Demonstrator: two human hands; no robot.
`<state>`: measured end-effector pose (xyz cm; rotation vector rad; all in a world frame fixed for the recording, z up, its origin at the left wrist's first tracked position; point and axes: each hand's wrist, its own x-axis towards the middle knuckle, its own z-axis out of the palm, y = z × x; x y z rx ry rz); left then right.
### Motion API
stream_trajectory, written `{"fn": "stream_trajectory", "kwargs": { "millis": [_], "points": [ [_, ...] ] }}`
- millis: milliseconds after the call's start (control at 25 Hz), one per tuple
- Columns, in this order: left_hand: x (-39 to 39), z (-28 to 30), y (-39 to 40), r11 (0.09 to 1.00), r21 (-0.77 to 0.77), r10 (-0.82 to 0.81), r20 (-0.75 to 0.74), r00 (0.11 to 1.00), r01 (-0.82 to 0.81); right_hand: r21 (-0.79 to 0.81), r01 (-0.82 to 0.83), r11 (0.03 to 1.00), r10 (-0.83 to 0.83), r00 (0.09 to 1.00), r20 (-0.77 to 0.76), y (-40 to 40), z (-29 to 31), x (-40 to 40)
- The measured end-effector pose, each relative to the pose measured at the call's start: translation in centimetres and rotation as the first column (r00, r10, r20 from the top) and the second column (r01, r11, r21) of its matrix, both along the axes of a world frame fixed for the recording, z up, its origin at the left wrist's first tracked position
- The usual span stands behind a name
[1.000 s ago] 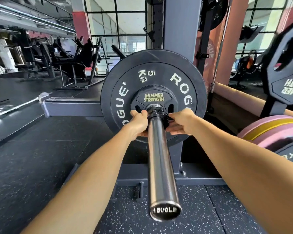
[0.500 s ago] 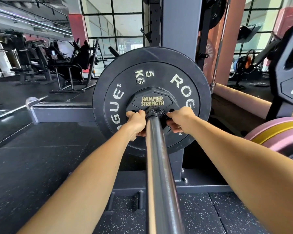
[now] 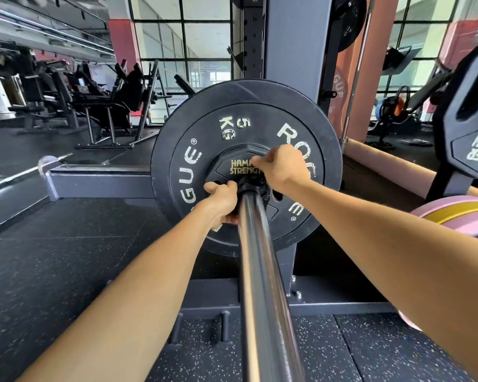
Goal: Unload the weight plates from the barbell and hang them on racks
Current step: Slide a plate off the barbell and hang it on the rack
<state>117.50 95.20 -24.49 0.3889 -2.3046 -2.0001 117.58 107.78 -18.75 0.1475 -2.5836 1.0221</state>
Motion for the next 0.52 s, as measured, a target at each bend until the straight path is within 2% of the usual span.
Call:
{"fn": "stream_trajectory", "kwargs": {
  "millis": [120, 280, 440, 520],
  "points": [
    [0.1, 0.0, 0.0, 1.000, 0.007, 0.008, 0.000, 1.000, -0.008, 0.058, -0.097, 0.994, 0.097, 0.995, -0.006, 0.3, 0.3, -0.6],
    [0.5, 0.2, 0.0, 0.999, 0.036, -0.021, 0.020, 1.000, 0.020, 0.301, -0.217, 0.929, 0.219, 0.975, 0.030, -1.0, -0.3, -0.6],
    [0.6, 0.5, -0.4, 0.998, -0.026, -0.060, 0.018, 0.998, 0.060, 0.201, -0.255, 0.946, 0.248, 0.967, 0.058, -0.7, -0.3, -0.8],
    [0.6, 0.9, -0.6, 0.992, -0.096, -0.082, 0.054, 0.995, 0.087, 0.112, -0.203, 0.973, 0.197, 0.979, 0.058, 0.1, -0.7, -1.0]
  ]
}}
